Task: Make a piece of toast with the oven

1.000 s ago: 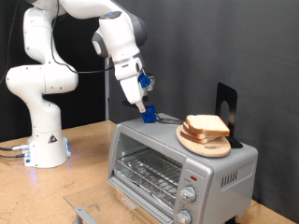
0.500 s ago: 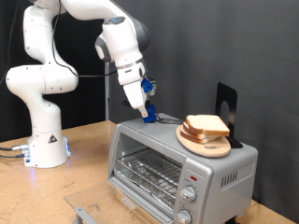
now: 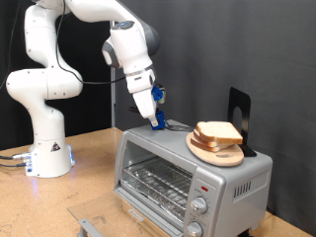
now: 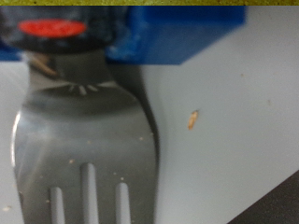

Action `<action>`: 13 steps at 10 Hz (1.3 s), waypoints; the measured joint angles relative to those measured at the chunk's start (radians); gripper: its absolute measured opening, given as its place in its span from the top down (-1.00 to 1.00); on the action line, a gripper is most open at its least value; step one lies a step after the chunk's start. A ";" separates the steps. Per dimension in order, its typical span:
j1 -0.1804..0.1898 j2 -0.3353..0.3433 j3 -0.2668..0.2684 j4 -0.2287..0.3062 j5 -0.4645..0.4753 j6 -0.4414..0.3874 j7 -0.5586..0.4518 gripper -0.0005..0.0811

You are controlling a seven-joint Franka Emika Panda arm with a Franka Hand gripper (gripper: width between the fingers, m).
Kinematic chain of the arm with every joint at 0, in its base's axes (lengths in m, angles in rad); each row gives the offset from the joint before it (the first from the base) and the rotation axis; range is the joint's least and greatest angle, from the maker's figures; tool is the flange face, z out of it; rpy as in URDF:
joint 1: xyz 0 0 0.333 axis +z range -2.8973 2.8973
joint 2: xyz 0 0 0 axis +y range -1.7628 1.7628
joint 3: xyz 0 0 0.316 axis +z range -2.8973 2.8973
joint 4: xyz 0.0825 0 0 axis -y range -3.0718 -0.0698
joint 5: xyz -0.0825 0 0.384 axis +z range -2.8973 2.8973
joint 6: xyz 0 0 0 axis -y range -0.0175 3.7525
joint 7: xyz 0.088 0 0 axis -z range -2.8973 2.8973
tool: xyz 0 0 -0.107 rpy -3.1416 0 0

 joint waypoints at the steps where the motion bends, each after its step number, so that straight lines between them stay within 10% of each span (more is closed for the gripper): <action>1: 0.000 0.004 0.003 0.000 0.001 0.000 -0.002 -0.99; 4: 0.000 0.014 0.011 0.000 0.002 0.000 -0.002 -0.99; 8: 0.000 0.017 0.014 0.000 0.009 0.003 -0.002 -0.10; 13: 0.001 0.015 0.010 0.002 0.036 -0.006 -0.001 -0.11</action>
